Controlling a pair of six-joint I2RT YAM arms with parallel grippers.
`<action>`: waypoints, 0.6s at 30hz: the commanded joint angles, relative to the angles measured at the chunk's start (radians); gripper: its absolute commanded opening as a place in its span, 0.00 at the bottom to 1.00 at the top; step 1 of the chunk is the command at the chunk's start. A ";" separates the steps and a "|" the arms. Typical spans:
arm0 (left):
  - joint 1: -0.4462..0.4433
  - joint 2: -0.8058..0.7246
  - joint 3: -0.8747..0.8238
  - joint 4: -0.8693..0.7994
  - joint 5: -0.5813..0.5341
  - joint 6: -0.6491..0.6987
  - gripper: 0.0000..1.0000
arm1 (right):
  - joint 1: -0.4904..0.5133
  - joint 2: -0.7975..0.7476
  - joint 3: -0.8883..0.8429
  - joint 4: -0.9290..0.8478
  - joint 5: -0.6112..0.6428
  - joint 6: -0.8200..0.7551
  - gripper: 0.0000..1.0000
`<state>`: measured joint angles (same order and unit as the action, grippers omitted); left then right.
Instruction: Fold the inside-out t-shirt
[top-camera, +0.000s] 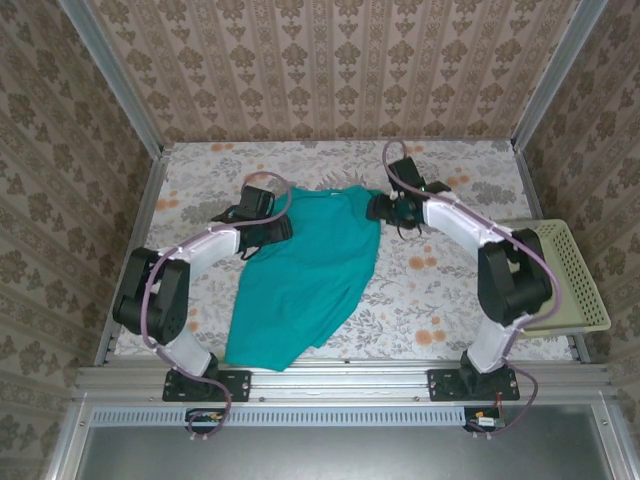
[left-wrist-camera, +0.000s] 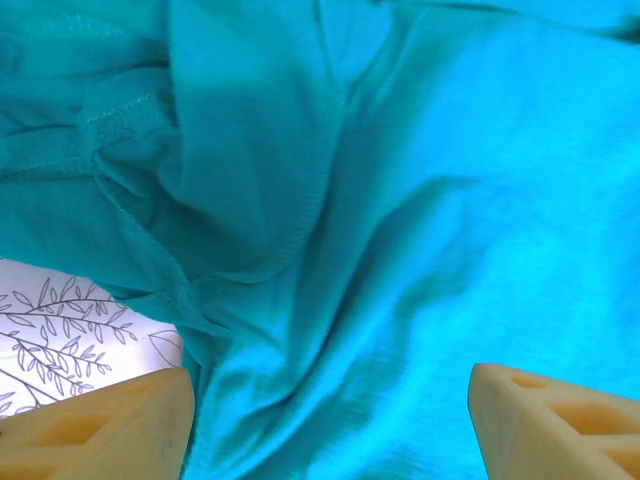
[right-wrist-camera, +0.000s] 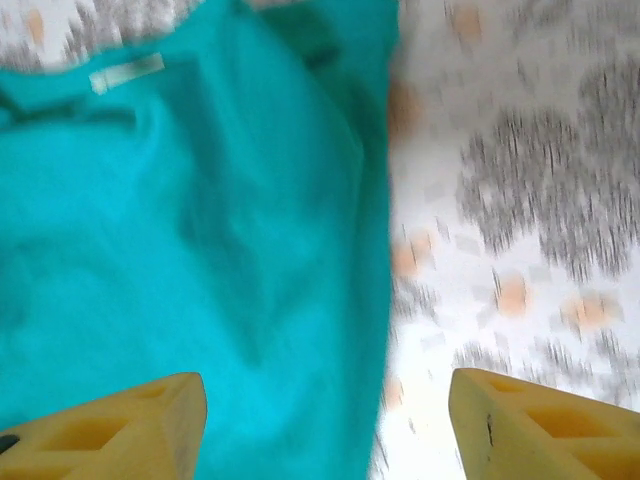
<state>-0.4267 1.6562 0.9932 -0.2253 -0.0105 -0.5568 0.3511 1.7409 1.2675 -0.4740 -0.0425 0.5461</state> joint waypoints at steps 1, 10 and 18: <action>0.001 0.078 0.050 -0.004 0.030 0.025 0.71 | 0.053 -0.034 -0.146 0.090 -0.033 0.041 0.65; 0.032 0.225 0.128 0.001 0.057 0.000 0.64 | 0.104 0.124 -0.142 0.195 -0.115 0.095 0.44; 0.061 0.290 0.182 0.003 0.057 -0.015 0.59 | 0.070 0.284 0.203 -0.040 0.156 -0.022 0.05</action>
<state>-0.3832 1.8862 1.1358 -0.1986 0.0341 -0.5560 0.4381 1.9881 1.3651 -0.4221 -0.0158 0.5793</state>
